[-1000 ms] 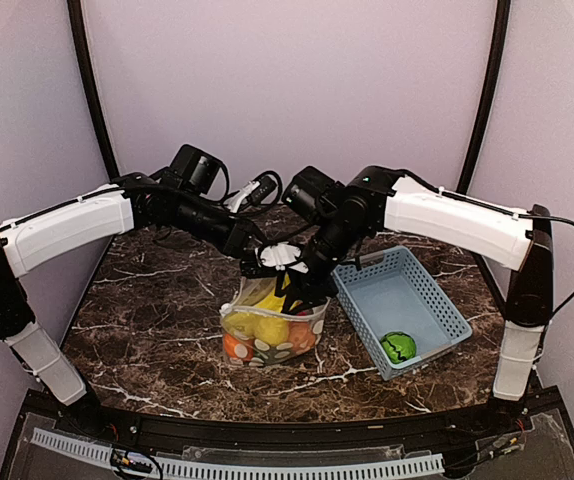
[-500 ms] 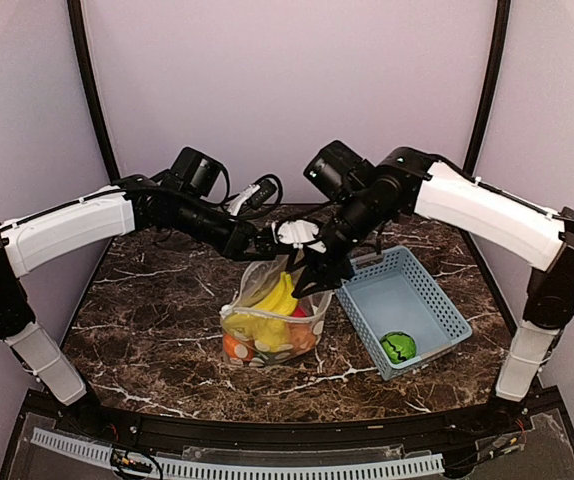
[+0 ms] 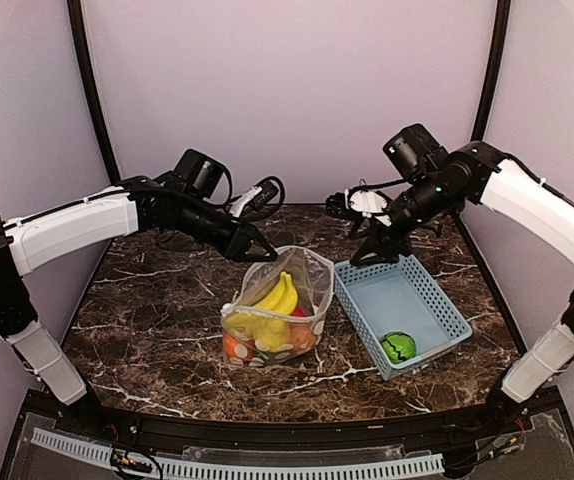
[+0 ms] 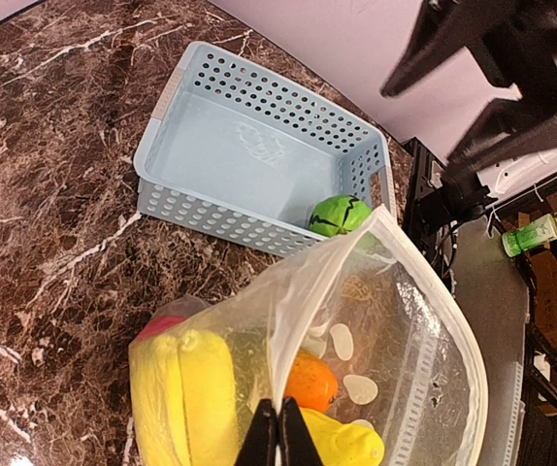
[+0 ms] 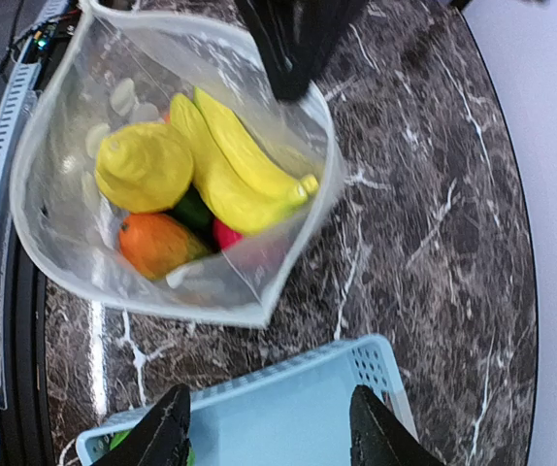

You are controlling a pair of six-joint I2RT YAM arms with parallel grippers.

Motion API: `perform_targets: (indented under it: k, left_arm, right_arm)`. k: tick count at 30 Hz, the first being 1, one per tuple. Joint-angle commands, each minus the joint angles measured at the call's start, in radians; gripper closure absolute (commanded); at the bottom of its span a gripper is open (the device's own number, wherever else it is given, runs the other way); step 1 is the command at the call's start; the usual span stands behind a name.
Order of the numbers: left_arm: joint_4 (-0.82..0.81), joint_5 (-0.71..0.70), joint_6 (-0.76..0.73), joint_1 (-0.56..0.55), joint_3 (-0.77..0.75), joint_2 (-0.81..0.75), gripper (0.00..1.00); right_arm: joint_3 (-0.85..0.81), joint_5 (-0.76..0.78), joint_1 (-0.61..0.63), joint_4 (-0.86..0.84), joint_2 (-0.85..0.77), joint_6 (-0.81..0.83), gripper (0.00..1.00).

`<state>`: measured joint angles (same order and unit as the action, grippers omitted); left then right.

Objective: Place the food in the zip-top bag and seal the zipper
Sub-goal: Place the fake fruit in the zipper food storage bag, then pick up the fake fruit from the bin.

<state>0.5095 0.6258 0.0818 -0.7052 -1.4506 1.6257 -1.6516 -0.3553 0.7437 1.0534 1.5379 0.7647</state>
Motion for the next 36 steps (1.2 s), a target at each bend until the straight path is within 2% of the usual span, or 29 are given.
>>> perform_targets:
  k: [1, 8, 15, 22, 27, 29, 36]
  left_arm:
    - [-0.002, 0.01, -0.004, -0.005, 0.012, 0.008, 0.99]
    - [0.001, 0.012, -0.005, -0.005, 0.019, 0.013, 0.99]
    - [-0.017, 0.026, 0.008, -0.005, 0.037, 0.024, 0.99]
    - [-0.015, 0.022, 0.009, -0.004, 0.043, 0.006, 0.99]
    - [-0.018, 0.001, 0.004, -0.005, 0.058, -0.004, 0.99]
    - [-0.014, -0.002, 0.0, -0.005, 0.06, -0.002, 0.99]
    - [-0.01, -0.012, -0.006, -0.005, 0.068, -0.018, 0.99]
  right_arm:
    - [0.09, -0.018, -0.111, -0.043, -0.065, 0.014, 0.46]
    - [0.295, 0.0, -0.235, -0.061, -0.177, 0.008, 0.46]
    - [0.446, 0.025, -0.29, -0.072, -0.303, -0.038, 0.45]
    - [0.558, 0.079, -0.316, -0.076, -0.397, -0.044, 0.37]
    - [0.608, 0.057, -0.338, -0.081, -0.411, -0.075, 0.19]
    - [0.625, 0.04, -0.34, -0.08, -0.406, -0.077, 0.15]
    - [0.685, -0.057, -0.34, -0.062, -0.334, -0.042, 0.13]
